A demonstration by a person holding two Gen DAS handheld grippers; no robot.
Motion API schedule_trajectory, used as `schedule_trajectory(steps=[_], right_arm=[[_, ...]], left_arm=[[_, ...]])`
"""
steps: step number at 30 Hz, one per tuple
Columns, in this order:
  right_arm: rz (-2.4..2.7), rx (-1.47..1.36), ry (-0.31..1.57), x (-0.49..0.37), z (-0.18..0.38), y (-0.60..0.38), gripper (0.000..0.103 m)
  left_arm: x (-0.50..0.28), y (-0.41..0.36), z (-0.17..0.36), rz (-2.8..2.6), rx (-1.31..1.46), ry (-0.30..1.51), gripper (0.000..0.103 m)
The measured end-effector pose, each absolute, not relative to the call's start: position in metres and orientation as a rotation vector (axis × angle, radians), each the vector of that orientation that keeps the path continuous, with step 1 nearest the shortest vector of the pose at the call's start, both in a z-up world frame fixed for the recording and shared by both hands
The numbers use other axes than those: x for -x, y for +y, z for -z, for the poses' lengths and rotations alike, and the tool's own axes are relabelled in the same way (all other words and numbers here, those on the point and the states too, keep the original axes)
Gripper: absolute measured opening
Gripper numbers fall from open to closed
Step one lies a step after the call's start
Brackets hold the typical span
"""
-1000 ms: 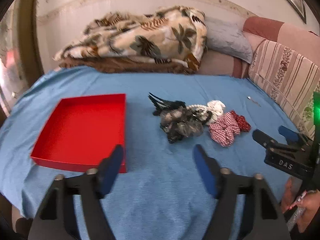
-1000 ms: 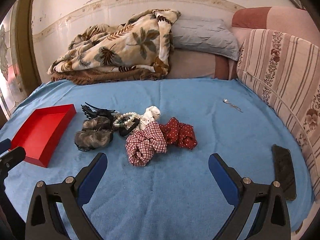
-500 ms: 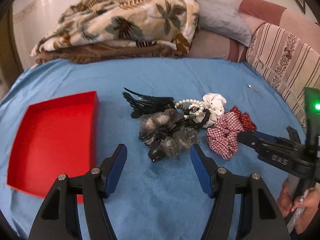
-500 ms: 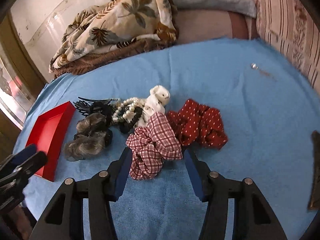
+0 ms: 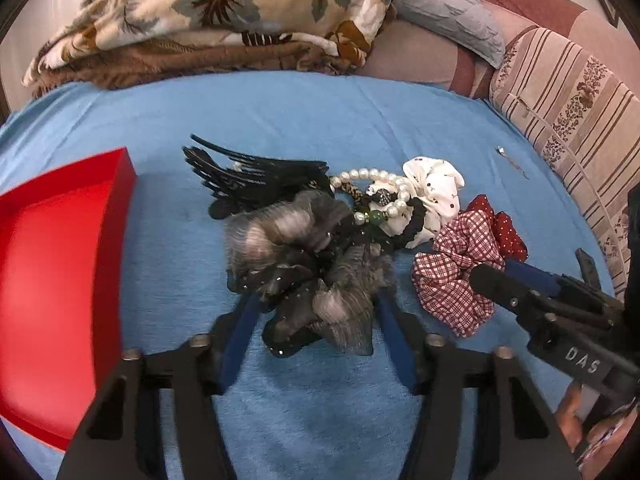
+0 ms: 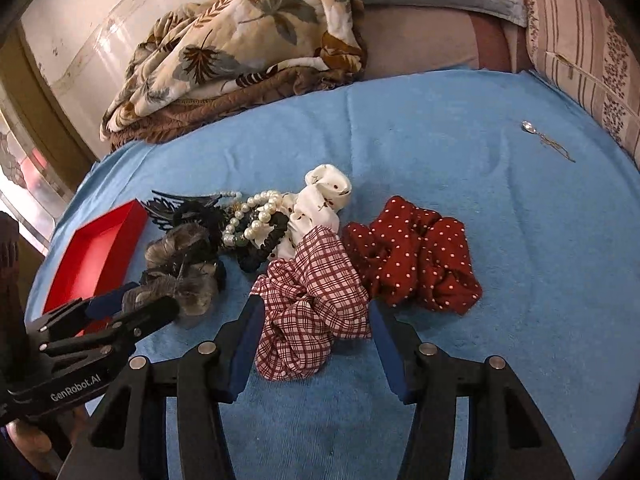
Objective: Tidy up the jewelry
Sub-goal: 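Grasp the grey sheer scrunchie with the left tool while the right tool grasps the plaid scrunchie, then carry both scrunchies into the red tray and open both tools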
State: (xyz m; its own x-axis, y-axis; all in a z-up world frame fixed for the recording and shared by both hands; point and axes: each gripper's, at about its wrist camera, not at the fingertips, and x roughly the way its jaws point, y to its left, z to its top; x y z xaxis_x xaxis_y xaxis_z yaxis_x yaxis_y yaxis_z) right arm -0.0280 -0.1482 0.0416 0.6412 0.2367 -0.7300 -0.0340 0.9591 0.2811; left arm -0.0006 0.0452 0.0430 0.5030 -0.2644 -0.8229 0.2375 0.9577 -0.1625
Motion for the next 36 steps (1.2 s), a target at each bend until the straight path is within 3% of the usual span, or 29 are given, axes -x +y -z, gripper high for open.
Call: schedule_trajectory(steps=[1,3,6,22,36], right_arm=[[-0.159,-0.243,0.869,0.027,-0.041,-0.147,0.046],[-0.167,-0.235,0.878,0.026,-0.039,-0.145,0.018],[-0.18,-0.24,0.864,0.03,-0.042,-0.144,0.011],[-0.234,-0.225,0.749,0.083,-0.074,-0.123,0.009],[-0.43,-0.177,0.79,0.063,-0.13,0.007,0.009]], left_arm=[[-0.001,0.044,-0.041,0.299,0.028,1.01,0.031],[-0.001,0.044,-0.039,0.289,0.026,1.02,0.021],[0.006,0.047,-0.046,0.282,0.033,1.004,0.019],[0.079,0.139,-0.126,0.223,0.076,0.821,0.019],[0.025,0.274,-0.106,0.028,0.189,0.853,0.02]])
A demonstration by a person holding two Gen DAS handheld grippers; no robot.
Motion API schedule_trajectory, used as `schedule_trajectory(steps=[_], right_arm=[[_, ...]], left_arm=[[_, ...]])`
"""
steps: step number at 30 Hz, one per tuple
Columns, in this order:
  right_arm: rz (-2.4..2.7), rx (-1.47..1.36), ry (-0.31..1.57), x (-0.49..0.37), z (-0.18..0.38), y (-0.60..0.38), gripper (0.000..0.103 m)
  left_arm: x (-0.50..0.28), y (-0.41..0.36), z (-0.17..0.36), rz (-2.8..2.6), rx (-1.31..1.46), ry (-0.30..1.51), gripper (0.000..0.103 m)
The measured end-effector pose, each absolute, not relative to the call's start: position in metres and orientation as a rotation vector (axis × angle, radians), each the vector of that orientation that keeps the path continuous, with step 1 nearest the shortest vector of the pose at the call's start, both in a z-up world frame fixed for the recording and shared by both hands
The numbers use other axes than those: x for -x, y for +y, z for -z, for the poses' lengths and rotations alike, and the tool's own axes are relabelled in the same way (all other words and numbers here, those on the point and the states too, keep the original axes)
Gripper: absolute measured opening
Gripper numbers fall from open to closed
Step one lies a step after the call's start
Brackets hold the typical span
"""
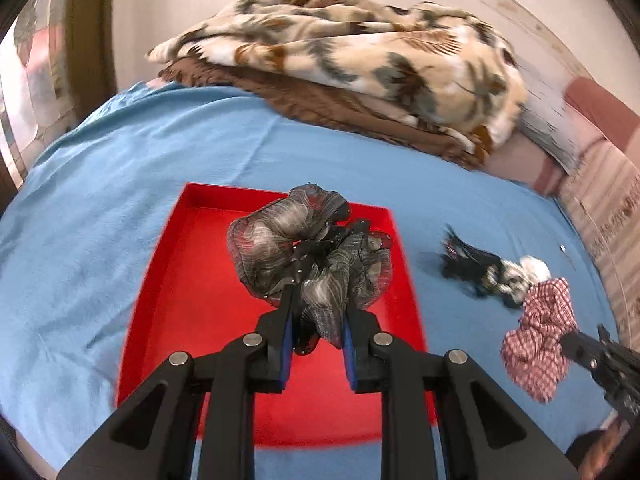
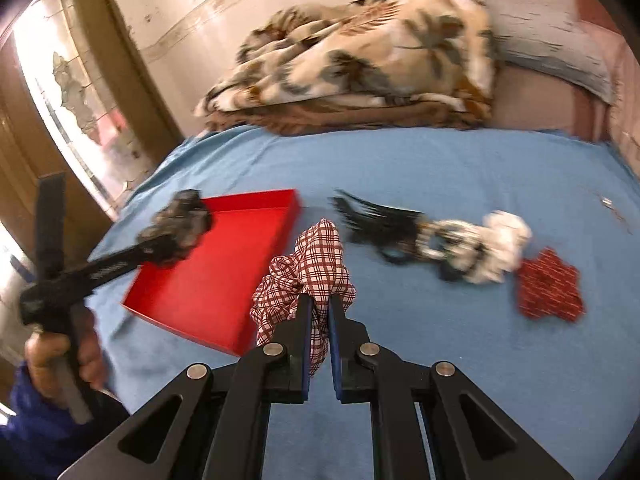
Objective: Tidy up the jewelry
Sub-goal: 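Carry both scrunchies into the red tray and open both tools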
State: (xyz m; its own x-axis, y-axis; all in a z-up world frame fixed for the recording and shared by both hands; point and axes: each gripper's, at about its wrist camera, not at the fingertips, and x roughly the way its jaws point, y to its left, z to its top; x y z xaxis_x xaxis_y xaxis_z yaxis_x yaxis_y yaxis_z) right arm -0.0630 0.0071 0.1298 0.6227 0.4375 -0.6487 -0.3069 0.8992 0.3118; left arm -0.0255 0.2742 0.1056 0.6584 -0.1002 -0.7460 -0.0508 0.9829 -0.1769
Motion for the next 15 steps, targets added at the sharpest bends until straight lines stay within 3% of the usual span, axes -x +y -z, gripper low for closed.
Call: schedule_trajectory(steps=[15], right_arm=[[-0.419,-0.055,0.909,-0.057,-0.11,0.151,0.009]], left_arm=[[-0.045,0.327,-0.07,-0.028,0.211,0.942,0.02]])
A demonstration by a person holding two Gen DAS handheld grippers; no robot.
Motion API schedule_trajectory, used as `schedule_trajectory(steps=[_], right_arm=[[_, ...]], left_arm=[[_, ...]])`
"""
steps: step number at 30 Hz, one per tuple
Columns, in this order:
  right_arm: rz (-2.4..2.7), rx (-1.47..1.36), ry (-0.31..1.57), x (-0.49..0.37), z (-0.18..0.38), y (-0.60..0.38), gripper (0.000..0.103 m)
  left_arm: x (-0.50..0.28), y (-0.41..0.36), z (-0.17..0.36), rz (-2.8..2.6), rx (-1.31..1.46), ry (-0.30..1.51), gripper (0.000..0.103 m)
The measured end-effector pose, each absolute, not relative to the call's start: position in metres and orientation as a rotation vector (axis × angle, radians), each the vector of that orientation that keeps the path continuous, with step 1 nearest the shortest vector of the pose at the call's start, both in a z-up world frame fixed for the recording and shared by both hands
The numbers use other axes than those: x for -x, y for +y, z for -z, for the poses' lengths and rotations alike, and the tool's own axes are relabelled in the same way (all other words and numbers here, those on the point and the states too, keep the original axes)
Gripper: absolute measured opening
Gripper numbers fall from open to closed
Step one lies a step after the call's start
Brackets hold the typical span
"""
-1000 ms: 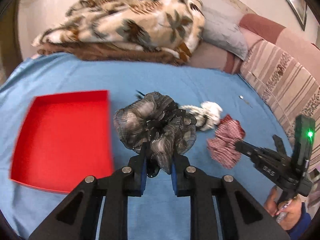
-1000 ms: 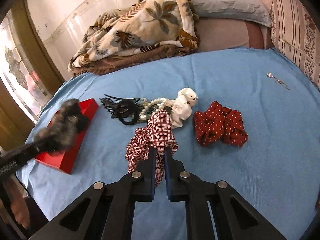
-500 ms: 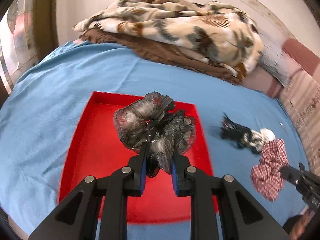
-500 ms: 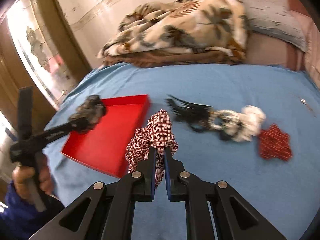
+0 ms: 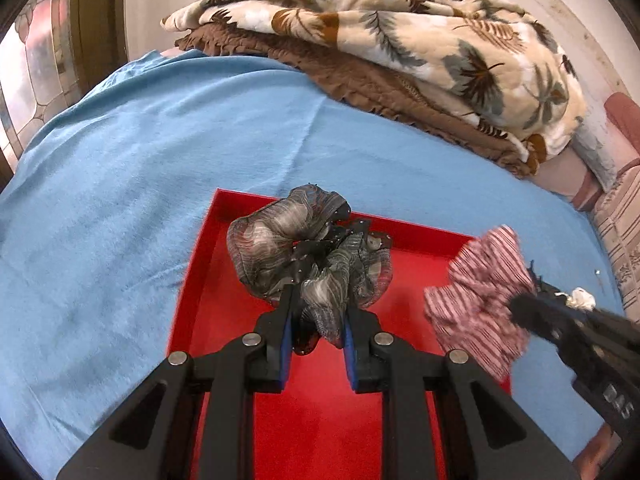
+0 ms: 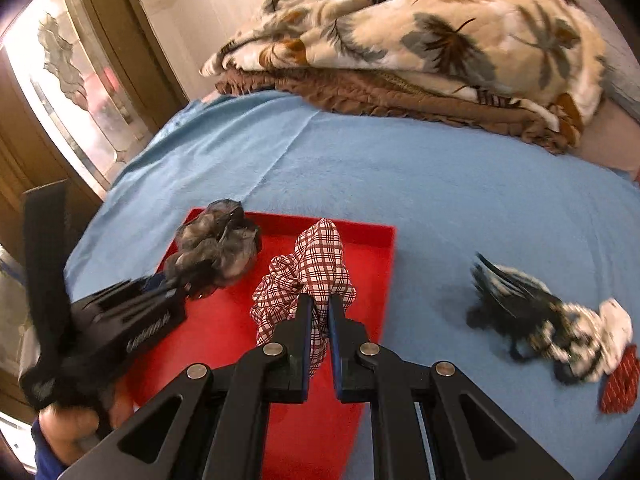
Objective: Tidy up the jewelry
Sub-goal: 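Carry both scrunchies into the red tray and open both tools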
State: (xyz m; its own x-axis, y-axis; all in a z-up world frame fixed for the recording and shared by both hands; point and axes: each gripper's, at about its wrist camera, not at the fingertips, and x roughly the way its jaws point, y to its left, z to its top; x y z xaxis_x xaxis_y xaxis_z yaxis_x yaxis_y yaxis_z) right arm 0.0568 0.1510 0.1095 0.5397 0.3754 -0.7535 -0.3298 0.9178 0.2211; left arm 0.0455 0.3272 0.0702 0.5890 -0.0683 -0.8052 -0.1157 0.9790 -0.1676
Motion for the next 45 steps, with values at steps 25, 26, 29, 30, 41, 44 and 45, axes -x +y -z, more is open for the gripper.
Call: schedule_trajectory(steps=[25,26,29,30,41,44,45], right_arm=[[-0.359,-0.006,0.879,-0.058,-0.116,0.139,0.057],[-0.359,-0.01,0.874,-0.053,-0.118,0.132,0.059],[-0.348,-0.011,0.856,-0.027,-0.124,0.101,0.06],[-0.341,-0.011,0.851,-0.019,-0.125,0.09,0.06],[-0.118,-0.153,0.843,0.06,-0.095,-0.08,0.069],[-0.071,-0.197,0.843,0.067,-0.088,-0.116,0.069],[-0.053,-0.211,0.838,0.07,-0.085,-0.128,0.069]], left_arm=[[-0.031,0.344,-0.088,-0.018,0.307,0.84,0.061],[-0.028,0.343,-0.088,-0.023,0.305,0.839,0.061],[-0.019,0.34,-0.09,-0.03,0.294,0.834,0.061],[-0.016,0.339,-0.091,-0.034,0.29,0.831,0.061],[0.045,0.285,-0.107,-0.016,0.213,0.753,0.062],[0.06,0.265,-0.109,0.022,0.202,0.777,0.062],[0.065,0.258,-0.112,0.036,0.197,0.778,0.062]])
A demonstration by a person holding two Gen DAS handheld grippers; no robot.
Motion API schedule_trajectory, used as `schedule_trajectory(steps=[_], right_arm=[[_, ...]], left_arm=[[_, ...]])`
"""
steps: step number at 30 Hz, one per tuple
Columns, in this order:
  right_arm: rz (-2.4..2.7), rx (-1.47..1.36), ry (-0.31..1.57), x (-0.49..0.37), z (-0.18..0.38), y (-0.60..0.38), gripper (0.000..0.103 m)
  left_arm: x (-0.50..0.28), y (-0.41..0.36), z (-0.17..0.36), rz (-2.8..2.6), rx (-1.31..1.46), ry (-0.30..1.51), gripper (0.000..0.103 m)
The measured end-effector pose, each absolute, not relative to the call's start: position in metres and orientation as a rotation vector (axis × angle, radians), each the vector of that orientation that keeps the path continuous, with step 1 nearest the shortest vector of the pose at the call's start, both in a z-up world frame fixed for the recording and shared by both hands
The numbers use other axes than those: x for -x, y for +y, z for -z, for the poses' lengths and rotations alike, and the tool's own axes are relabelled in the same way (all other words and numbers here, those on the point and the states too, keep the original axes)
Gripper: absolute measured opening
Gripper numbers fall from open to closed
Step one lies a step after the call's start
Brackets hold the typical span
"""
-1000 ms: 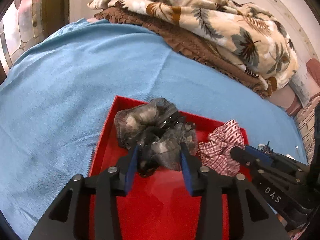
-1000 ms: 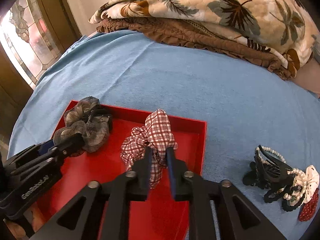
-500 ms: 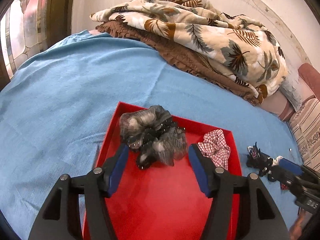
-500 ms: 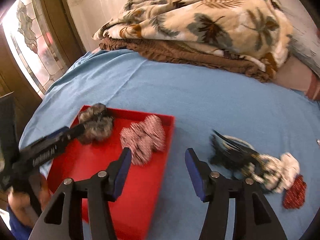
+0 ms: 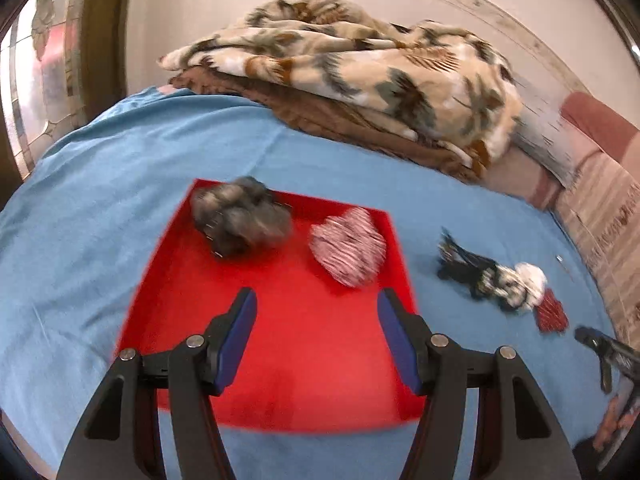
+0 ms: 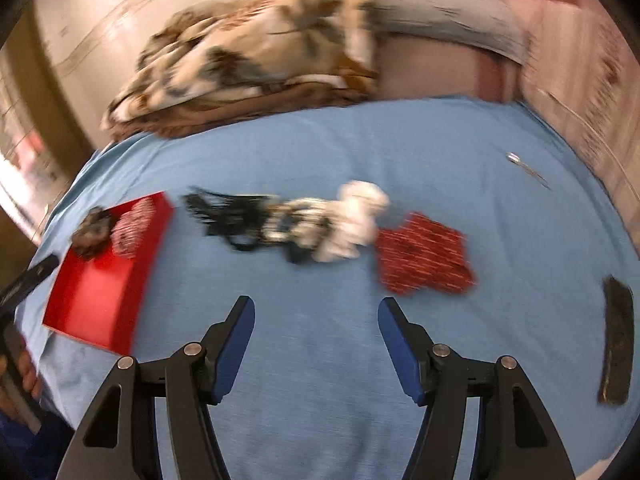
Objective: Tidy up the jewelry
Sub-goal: 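Carry both scrunchies into the red tray and open both tools, then grasp the black claw clip with the left tool while the right tool grasps the red polka-dot scrunchie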
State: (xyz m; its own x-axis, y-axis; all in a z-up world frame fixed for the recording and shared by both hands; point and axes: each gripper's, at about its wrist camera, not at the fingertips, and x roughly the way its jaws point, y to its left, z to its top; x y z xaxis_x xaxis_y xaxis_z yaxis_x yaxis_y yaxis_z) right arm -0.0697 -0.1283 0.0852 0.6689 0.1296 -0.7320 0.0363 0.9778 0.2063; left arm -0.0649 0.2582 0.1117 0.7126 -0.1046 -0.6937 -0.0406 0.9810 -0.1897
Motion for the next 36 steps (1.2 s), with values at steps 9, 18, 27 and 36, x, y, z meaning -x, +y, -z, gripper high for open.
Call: schedule_trajectory(steps=[9,18,27,36], right_arm=[[0.008,-0.289,0.796,0.058,-0.072,-0.181,0.069],[-0.017,-0.312,0.805,0.038,-0.06,-0.197,0.069],[-0.033,-0.384,0.823,0.019,-0.049,-0.219,0.069],[-0.058,-0.373,0.851,-0.004,-0.038,-0.214,0.069]], left_arm=[[0.06,0.18,-0.128,0.152,0.14,0.833,0.062],[0.019,0.11,-0.109,0.217,0.152,0.925,0.062],[-0.033,0.065,-0.079,0.268,0.225,1.014,0.062],[-0.091,0.077,-0.046,0.202,0.389,1.112,0.062]])
